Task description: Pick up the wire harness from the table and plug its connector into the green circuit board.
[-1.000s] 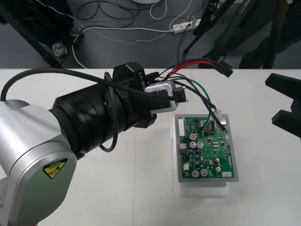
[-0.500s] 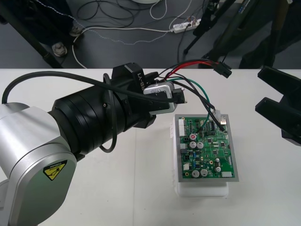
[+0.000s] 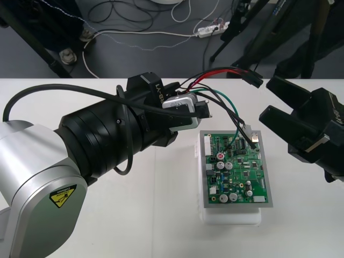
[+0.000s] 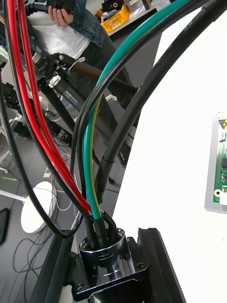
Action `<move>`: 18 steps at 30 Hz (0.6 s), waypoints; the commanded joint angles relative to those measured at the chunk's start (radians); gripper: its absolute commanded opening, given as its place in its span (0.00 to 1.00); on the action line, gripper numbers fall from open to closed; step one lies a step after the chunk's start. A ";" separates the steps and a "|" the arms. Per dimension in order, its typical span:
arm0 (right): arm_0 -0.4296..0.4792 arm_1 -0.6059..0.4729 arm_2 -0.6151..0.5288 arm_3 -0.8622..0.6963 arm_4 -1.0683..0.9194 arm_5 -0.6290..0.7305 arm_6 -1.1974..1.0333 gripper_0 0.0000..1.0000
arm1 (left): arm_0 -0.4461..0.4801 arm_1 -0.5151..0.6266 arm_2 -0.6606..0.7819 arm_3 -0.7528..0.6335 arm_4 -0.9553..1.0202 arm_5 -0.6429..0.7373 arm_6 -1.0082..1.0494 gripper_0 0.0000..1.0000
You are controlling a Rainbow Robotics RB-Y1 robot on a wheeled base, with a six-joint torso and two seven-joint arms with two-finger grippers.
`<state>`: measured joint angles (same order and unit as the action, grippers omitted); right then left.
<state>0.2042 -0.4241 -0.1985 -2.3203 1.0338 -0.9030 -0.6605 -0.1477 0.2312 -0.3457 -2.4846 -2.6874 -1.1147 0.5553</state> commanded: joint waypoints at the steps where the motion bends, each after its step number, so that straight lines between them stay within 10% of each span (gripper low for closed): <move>1: 0.000 0.013 0.048 -0.047 0.025 0.038 -0.036 1.00 | 0.019 -0.026 -0.015 -0.020 -0.006 0.070 -0.061 0.00; 18: -0.075 0.013 0.156 -0.045 0.066 0.211 -0.042 1.00 | 0.027 -0.027 -0.016 -0.020 -0.006 0.093 -0.074 0.00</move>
<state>0.1605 -0.4235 -0.0709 -2.3290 1.0746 -0.7027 -0.6605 -0.1471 0.2312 -0.3458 -2.4845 -2.6877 -1.0958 0.5527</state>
